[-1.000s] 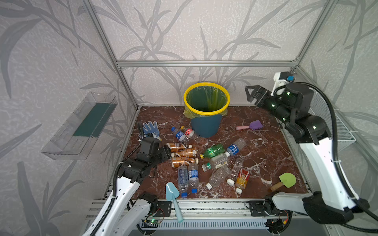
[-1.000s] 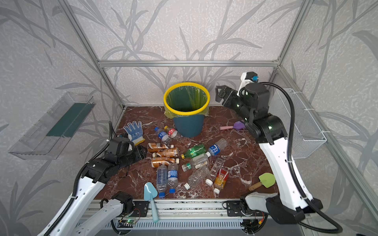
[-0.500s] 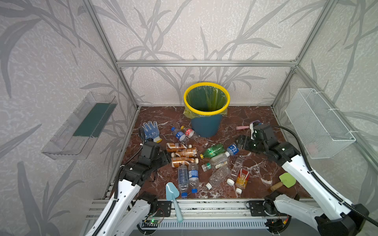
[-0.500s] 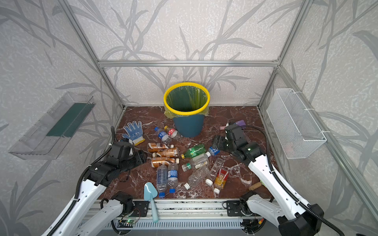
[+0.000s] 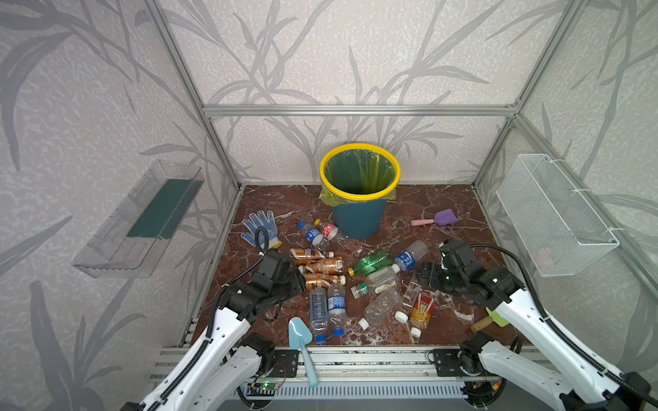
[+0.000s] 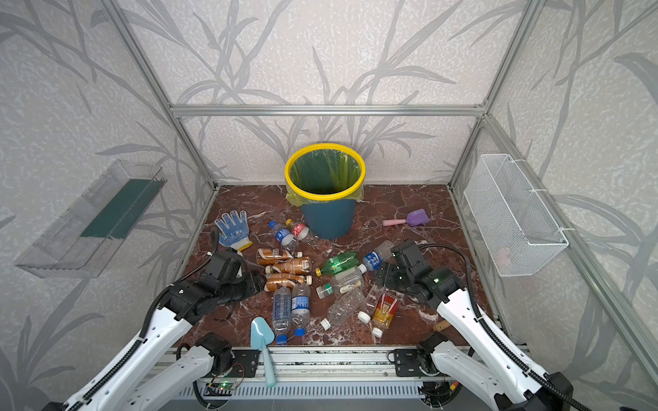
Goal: Throw the plastic bottles in the bin
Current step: 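Return the right gripper to the bottle pile while the left gripper lowers, then grasp the clear blue-label water bottle with the left gripper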
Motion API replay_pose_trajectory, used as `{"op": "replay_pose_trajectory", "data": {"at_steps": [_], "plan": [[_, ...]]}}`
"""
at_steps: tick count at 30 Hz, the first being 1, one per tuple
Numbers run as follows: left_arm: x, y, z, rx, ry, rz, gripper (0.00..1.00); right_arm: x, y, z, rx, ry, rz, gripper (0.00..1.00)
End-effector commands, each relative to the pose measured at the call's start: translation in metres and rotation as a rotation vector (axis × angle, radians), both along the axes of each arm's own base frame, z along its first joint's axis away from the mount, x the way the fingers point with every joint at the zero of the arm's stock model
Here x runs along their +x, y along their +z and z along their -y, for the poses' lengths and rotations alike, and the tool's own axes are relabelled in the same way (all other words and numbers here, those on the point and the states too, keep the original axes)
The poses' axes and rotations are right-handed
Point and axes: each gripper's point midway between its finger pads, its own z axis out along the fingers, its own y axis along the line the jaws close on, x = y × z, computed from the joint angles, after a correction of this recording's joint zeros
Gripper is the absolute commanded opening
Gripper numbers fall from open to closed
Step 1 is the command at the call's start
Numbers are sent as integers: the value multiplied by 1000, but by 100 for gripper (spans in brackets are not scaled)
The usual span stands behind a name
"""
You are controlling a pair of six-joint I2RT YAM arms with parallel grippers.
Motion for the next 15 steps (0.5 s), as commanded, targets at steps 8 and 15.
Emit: {"op": "replay_pose_trajectory", "data": {"at_steps": [8,15], "plan": [[-19,-38,21,110,8,-89,72,-5,-8,1,6,-6,-3,87],[-19,-52,39,123,-28,-121,75,-6,-8,6,11,-23,24,87]]}}
